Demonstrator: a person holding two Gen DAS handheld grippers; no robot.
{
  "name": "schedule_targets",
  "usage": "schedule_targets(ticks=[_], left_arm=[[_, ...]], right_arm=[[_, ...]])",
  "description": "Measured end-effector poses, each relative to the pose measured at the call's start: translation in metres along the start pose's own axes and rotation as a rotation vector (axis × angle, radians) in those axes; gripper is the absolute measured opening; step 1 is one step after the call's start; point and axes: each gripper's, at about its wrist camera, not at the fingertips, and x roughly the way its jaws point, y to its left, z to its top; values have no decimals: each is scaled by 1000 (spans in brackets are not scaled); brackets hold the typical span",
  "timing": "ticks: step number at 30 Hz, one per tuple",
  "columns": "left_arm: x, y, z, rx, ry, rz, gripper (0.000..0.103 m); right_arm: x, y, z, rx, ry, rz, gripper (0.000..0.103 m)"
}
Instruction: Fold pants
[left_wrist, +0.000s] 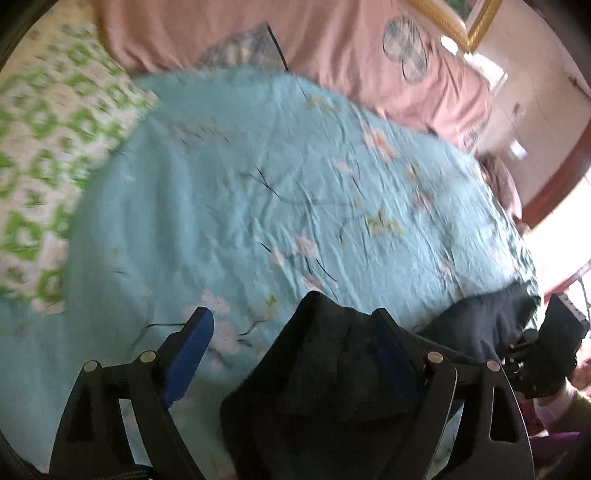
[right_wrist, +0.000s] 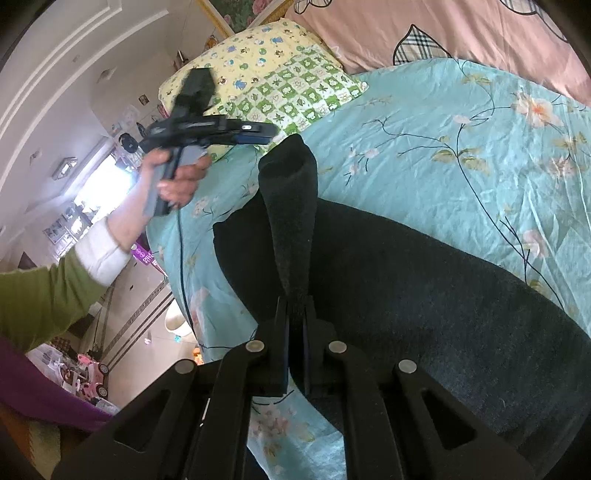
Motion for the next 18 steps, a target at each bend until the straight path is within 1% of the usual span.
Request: schedule_targets(ticks=[1, 2, 3, 4, 5, 7, 10, 15, 18], left_arm=[[11, 0, 2, 5, 31, -6, 80], [17, 0, 2, 10, 54, -13, 62], [23, -1, 1, 15, 78, -27, 33], [28, -3, -1, 24, 101, -39, 18], [28, -7, -4, 46, 101, -21, 3], [20, -16, -13, 93, 68, -1, 4], [0, -27, -26, 124, 17, 16, 2], [-36, -41, -53, 127, -68, 35, 0], [-57, -48, -71, 108, -119, 37, 0]], right_arm=[[0, 0, 0, 1, 1, 0, 7], [0, -1, 0, 2, 1, 2, 7], [0, -2, 0, 4, 2, 5, 7], [-1, -2, -1, 4, 1, 4, 7], [-1, -3, -1, 4, 1, 3, 7], [-3, -3, -1, 2, -2, 1, 7], [-7, -4, -2, -6, -19, -1, 7], [-16, -1, -5, -27, -58, 0, 7], [-20, -1, -11, -32, -69, -2, 7]])
